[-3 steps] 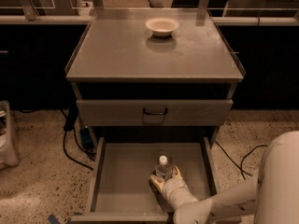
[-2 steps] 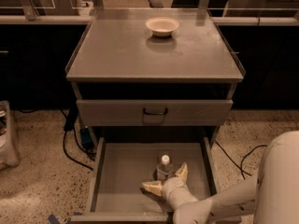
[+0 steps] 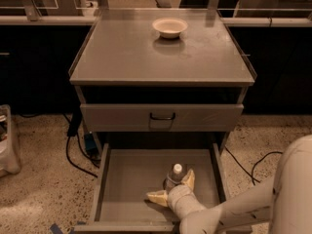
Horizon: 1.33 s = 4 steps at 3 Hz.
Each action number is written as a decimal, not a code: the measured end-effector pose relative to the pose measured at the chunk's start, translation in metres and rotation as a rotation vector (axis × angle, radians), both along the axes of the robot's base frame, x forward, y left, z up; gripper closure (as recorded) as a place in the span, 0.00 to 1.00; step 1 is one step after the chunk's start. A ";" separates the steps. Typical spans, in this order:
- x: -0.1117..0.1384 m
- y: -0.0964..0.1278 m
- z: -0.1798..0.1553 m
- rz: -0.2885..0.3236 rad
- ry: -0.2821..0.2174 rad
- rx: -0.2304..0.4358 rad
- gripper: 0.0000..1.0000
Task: Place blue plastic bottle into middle drawer
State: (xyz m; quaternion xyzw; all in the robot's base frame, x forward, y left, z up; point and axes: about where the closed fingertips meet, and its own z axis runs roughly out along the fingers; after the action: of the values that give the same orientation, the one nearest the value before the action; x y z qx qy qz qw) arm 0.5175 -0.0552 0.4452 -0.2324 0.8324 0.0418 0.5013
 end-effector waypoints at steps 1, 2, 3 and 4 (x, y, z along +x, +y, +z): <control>-0.009 0.001 0.048 0.022 -0.015 -0.101 0.00; -0.007 0.001 0.112 0.027 -0.046 -0.227 0.00; -0.006 -0.009 0.161 -0.007 -0.064 -0.345 0.00; -0.016 -0.053 0.234 -0.107 -0.163 -0.506 0.00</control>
Offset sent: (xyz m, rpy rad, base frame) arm -0.0078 -0.0409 0.1544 -0.3259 0.0352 -0.1345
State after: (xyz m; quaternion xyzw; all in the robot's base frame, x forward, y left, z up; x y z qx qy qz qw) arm 0.5013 -0.1081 0.6797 -0.3084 0.7844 -0.2131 0.4942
